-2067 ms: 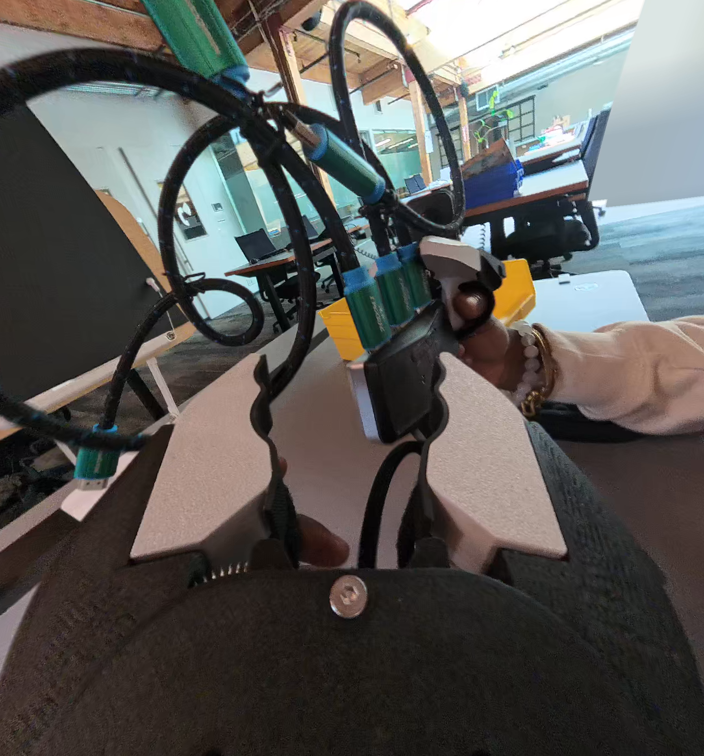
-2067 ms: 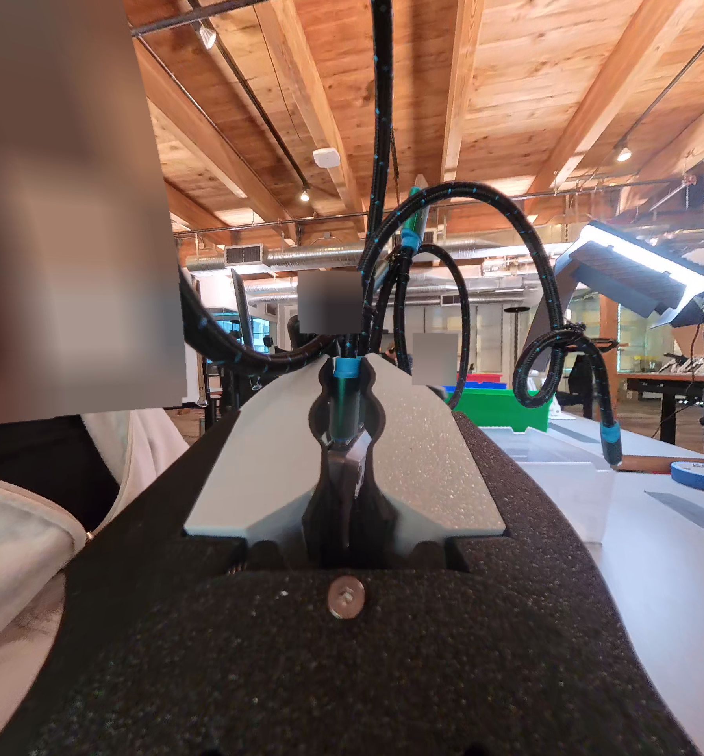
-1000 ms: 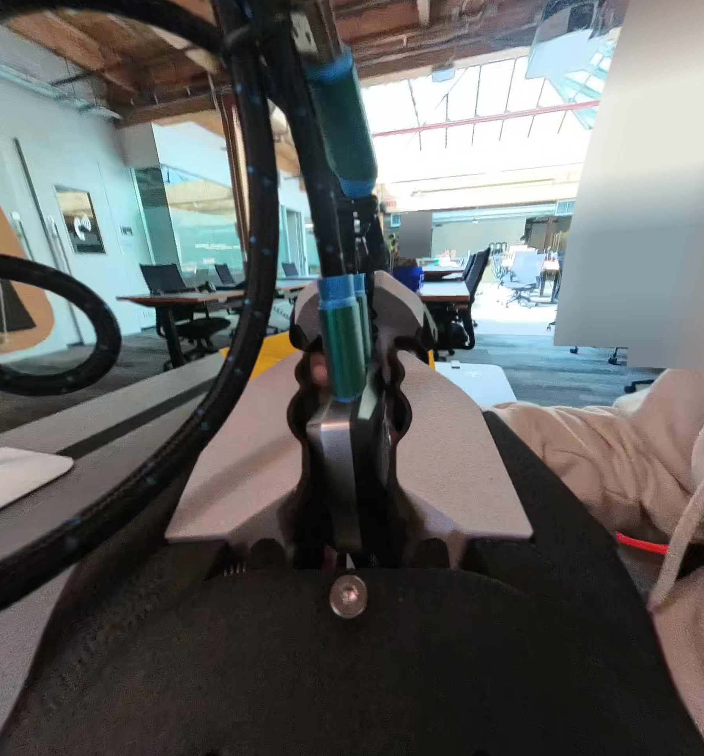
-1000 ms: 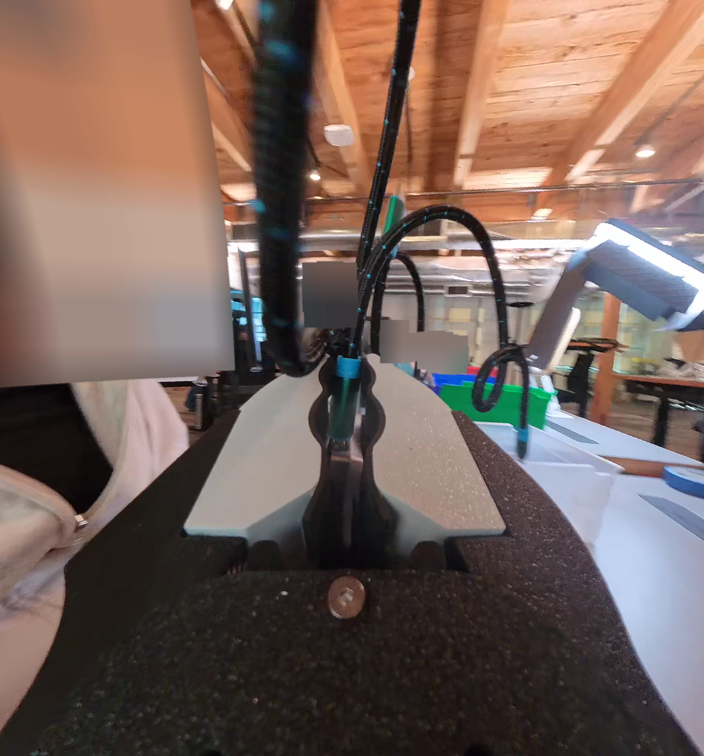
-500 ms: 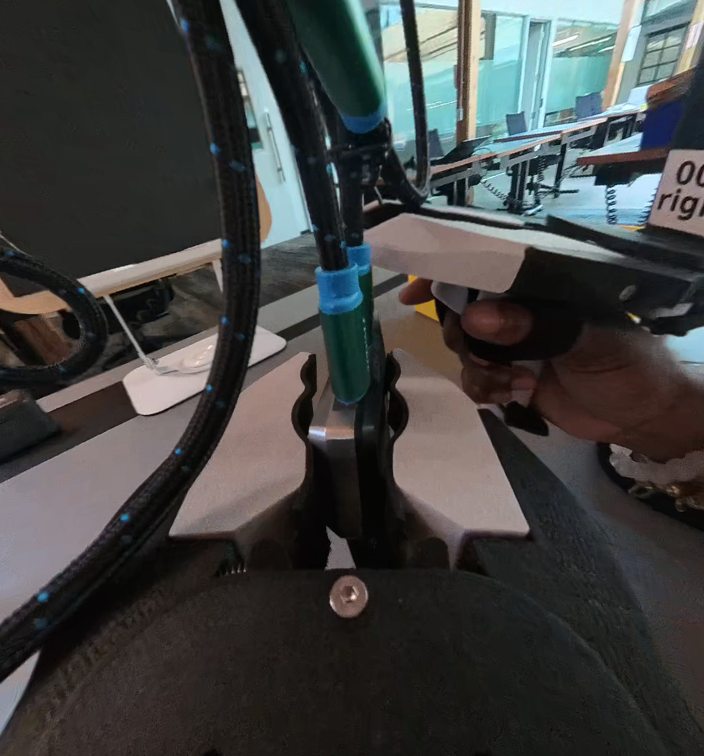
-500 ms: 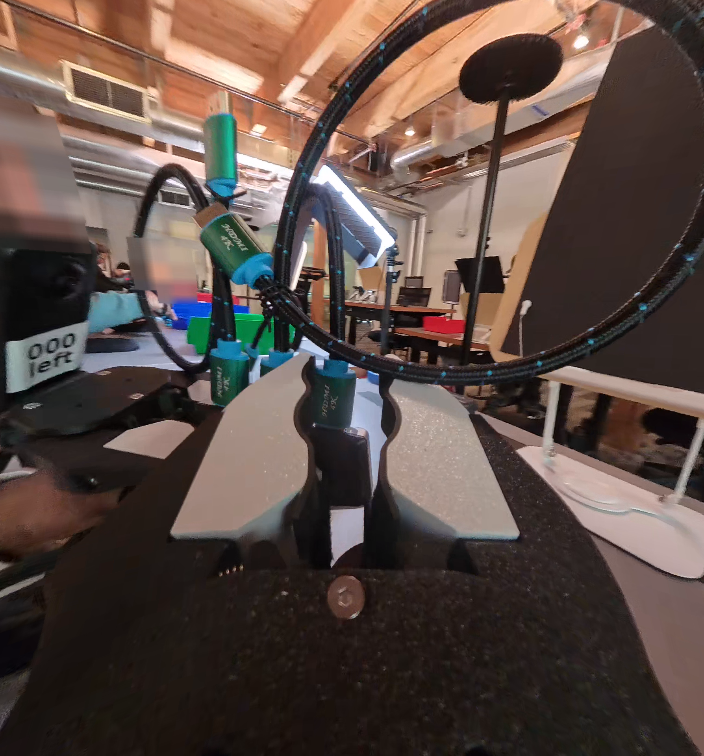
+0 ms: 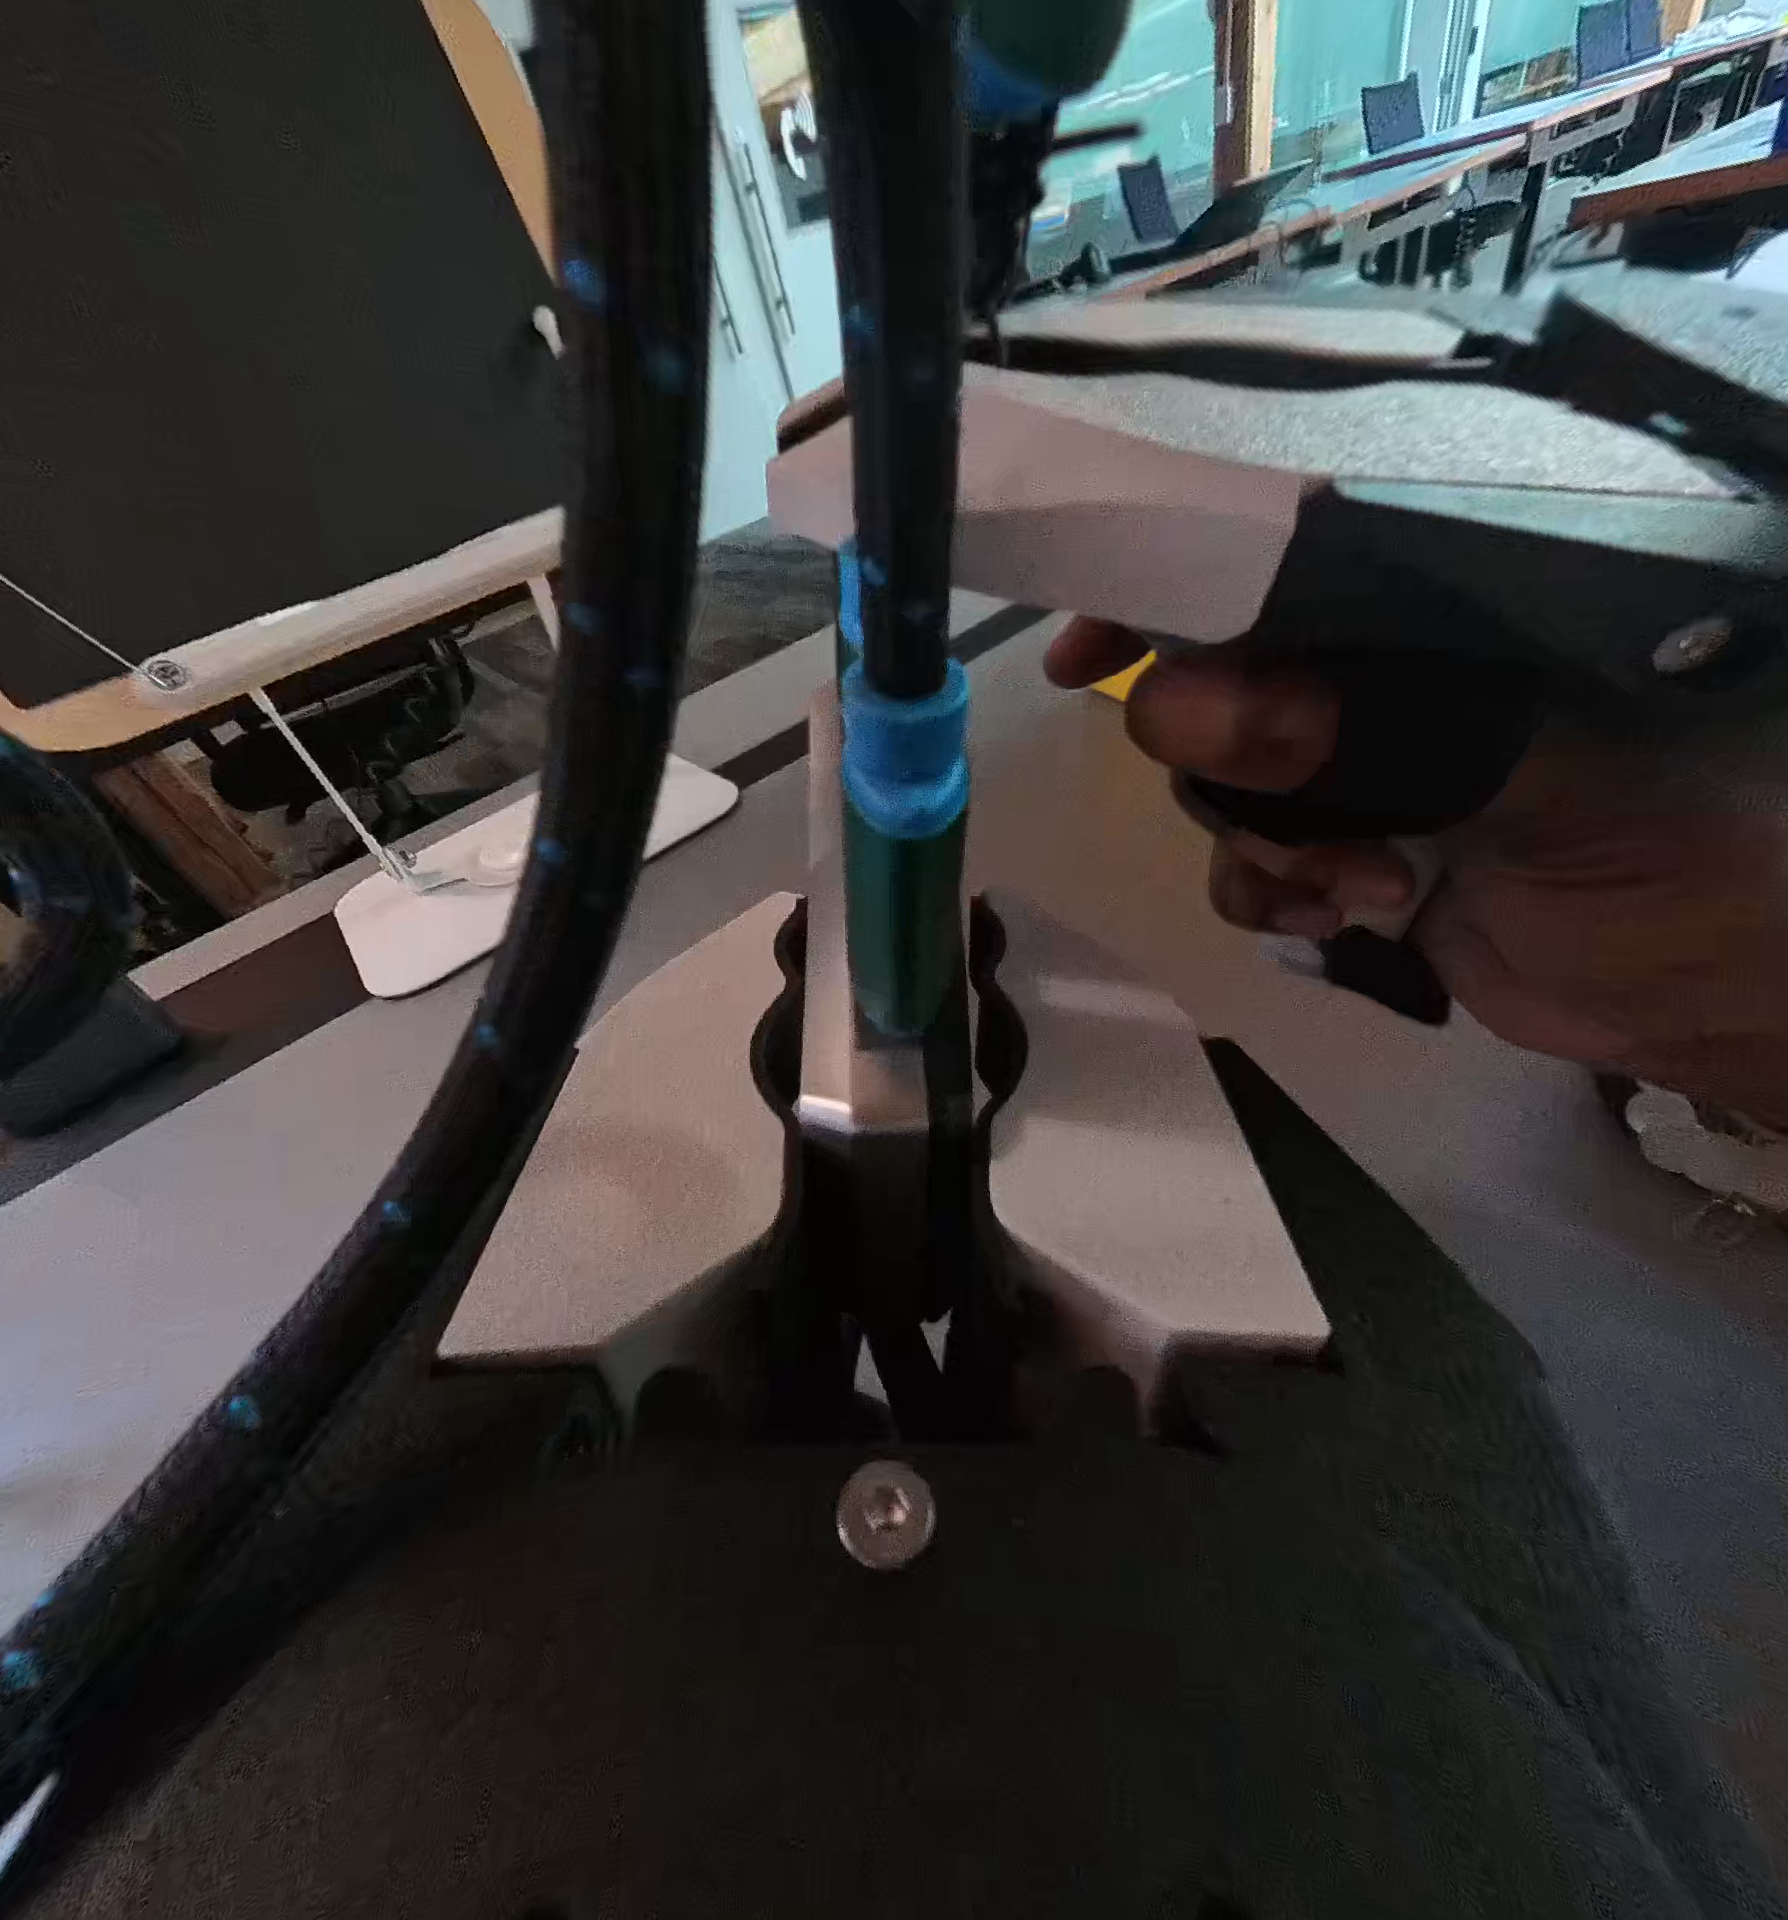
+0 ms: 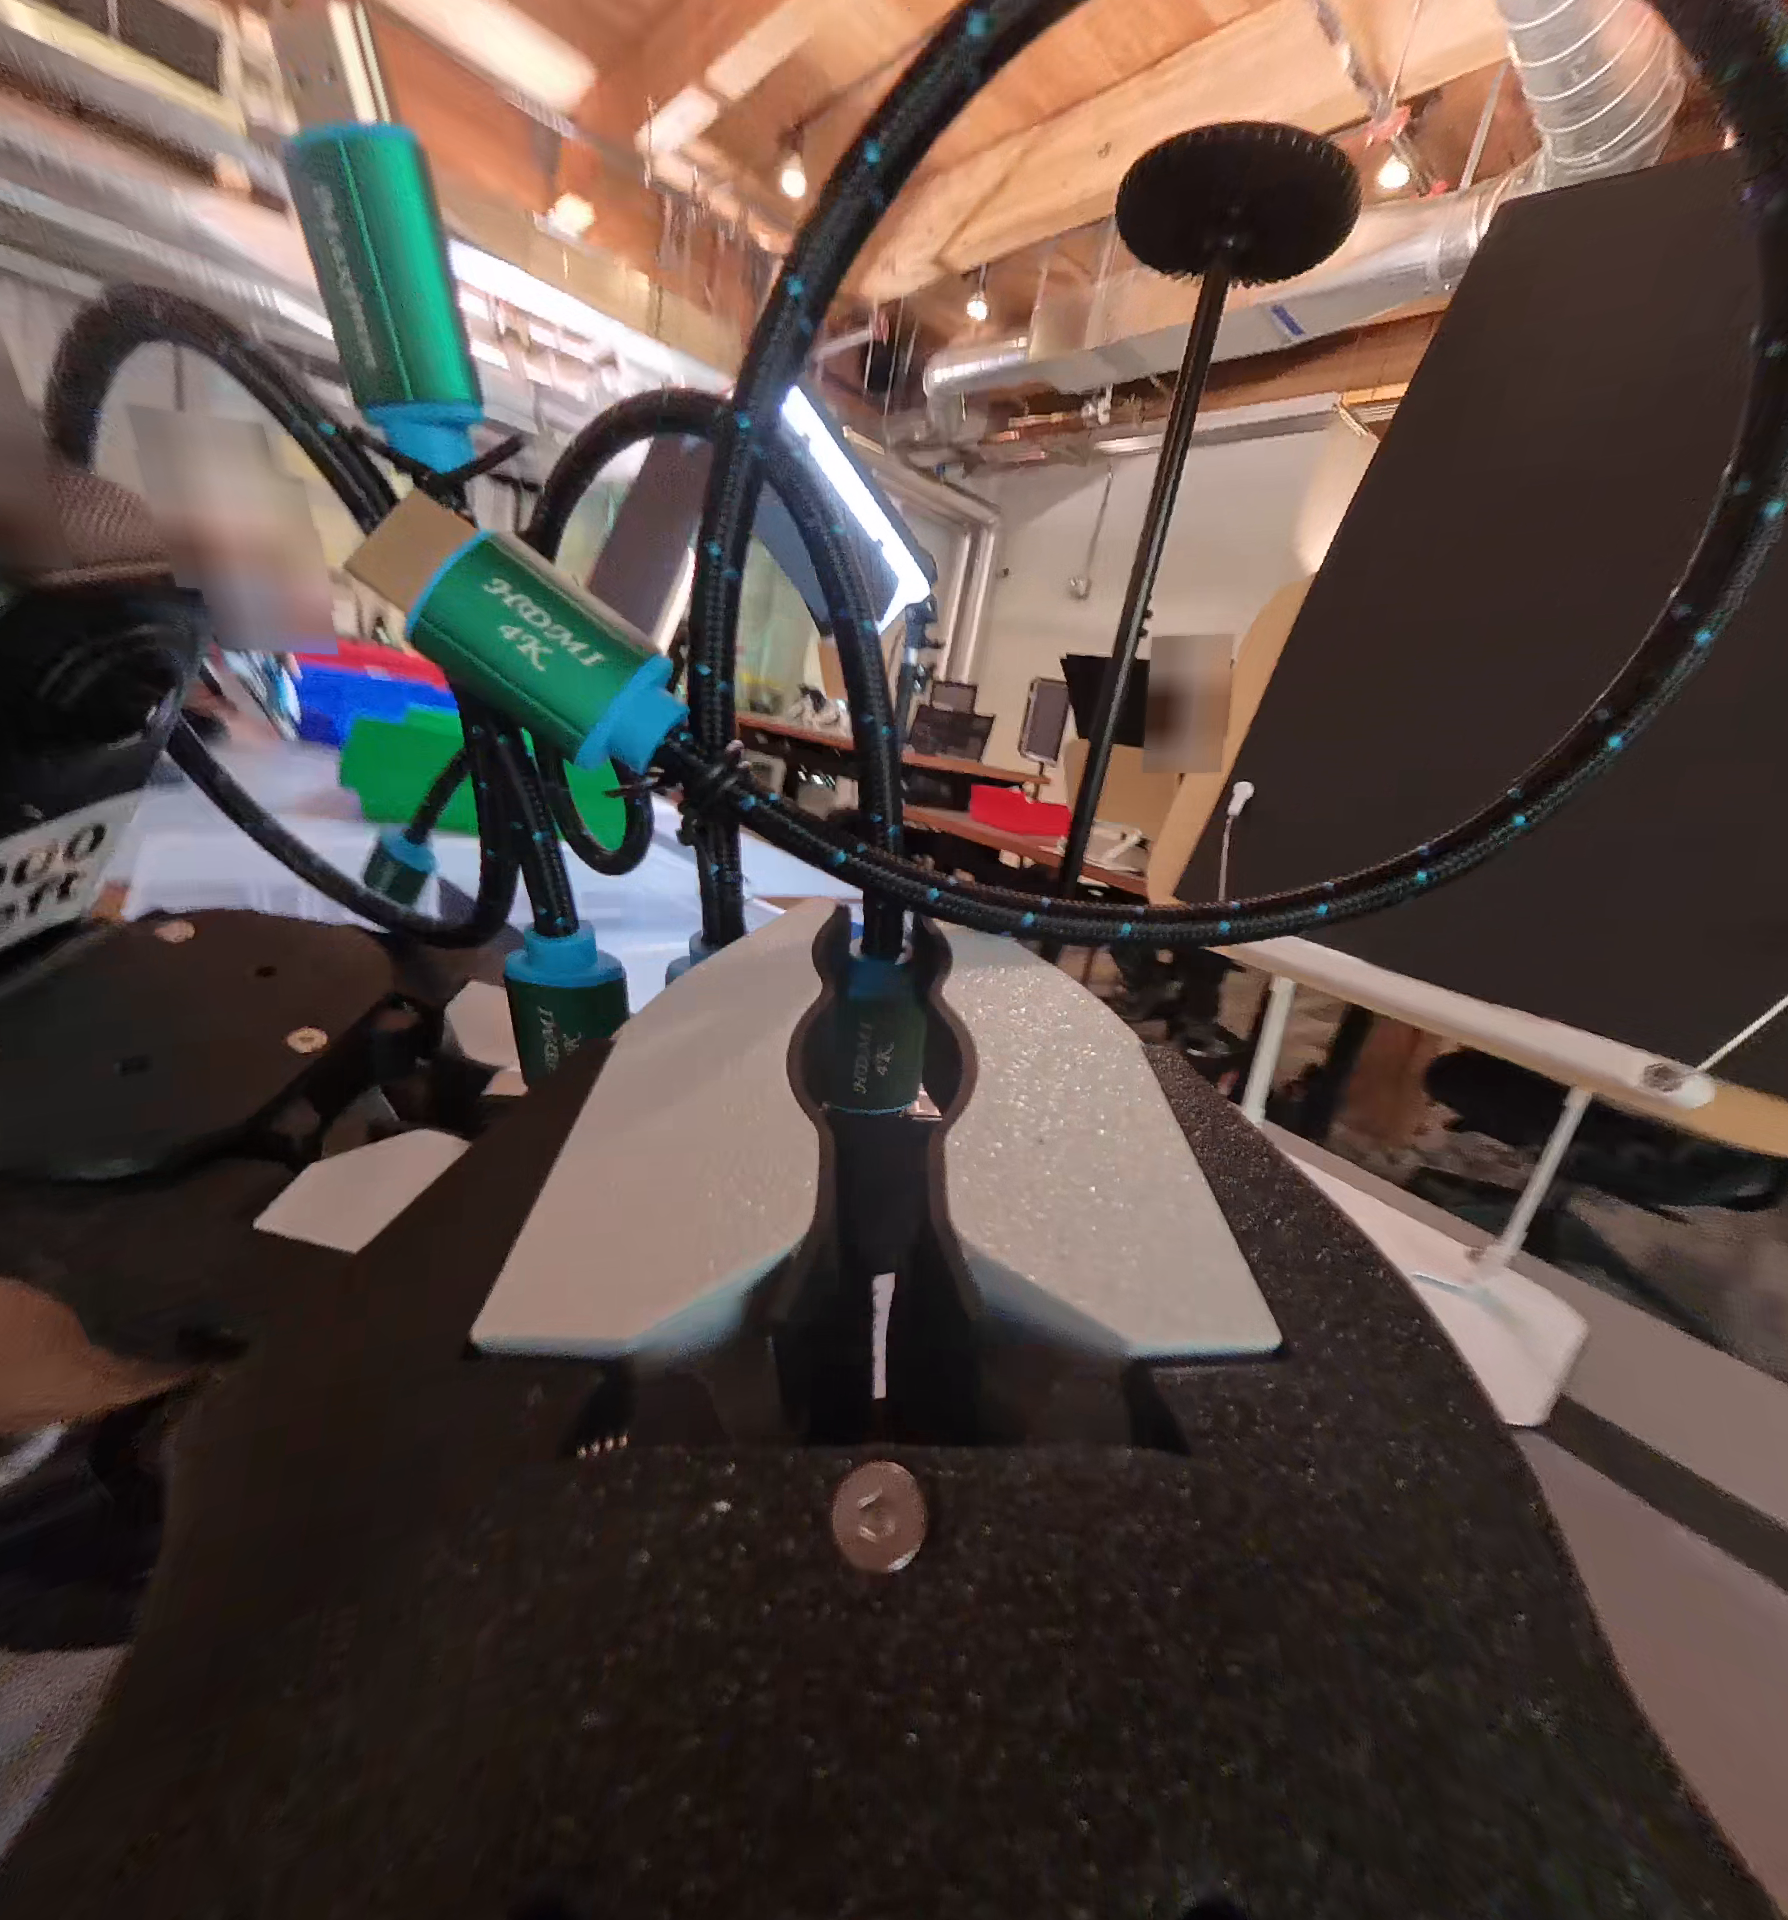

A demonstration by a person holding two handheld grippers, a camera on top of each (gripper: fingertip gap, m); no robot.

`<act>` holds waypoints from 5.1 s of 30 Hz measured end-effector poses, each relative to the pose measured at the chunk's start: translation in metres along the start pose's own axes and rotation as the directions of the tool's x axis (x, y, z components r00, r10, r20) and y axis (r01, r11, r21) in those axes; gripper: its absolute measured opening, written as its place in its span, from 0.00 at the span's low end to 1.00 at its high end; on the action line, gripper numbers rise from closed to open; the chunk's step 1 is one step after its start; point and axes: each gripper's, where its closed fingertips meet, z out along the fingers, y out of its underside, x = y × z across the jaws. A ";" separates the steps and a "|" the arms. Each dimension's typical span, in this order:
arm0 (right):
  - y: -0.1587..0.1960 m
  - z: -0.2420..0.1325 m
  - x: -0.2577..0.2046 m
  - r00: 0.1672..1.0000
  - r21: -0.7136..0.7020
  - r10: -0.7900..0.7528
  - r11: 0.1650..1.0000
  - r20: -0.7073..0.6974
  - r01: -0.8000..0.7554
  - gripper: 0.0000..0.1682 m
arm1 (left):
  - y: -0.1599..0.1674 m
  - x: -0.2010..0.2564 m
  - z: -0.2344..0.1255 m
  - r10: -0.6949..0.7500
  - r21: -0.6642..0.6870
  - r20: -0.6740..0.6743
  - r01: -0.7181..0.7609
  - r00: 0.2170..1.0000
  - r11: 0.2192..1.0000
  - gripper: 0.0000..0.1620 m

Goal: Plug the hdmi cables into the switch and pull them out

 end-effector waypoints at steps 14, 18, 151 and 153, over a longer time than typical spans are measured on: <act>0.012 0.005 -0.009 0.993 -0.083 0.098 0.992 0.061 -0.093 0.06 | -0.027 -0.020 -0.011 0.141 0.248 0.149 -0.175 0.979 0.953 0.24; 0.032 0.009 -0.014 0.959 -0.178 0.261 0.955 0.110 -0.239 0.06 | -0.016 -0.024 -0.005 0.329 0.140 0.193 -0.358 0.924 0.923 0.30; -0.009 0.032 -0.076 0.938 -0.122 -0.096 0.982 0.333 0.144 0.16 | -0.009 -0.036 -0.019 -0.138 0.244 -0.049 0.145 0.989 0.959 0.17; 0.005 0.035 -0.076 0.937 -0.153 -0.195 0.957 0.289 0.246 0.17 | -0.009 -0.035 -0.019 -0.139 0.242 -0.054 0.148 0.989 0.959 0.17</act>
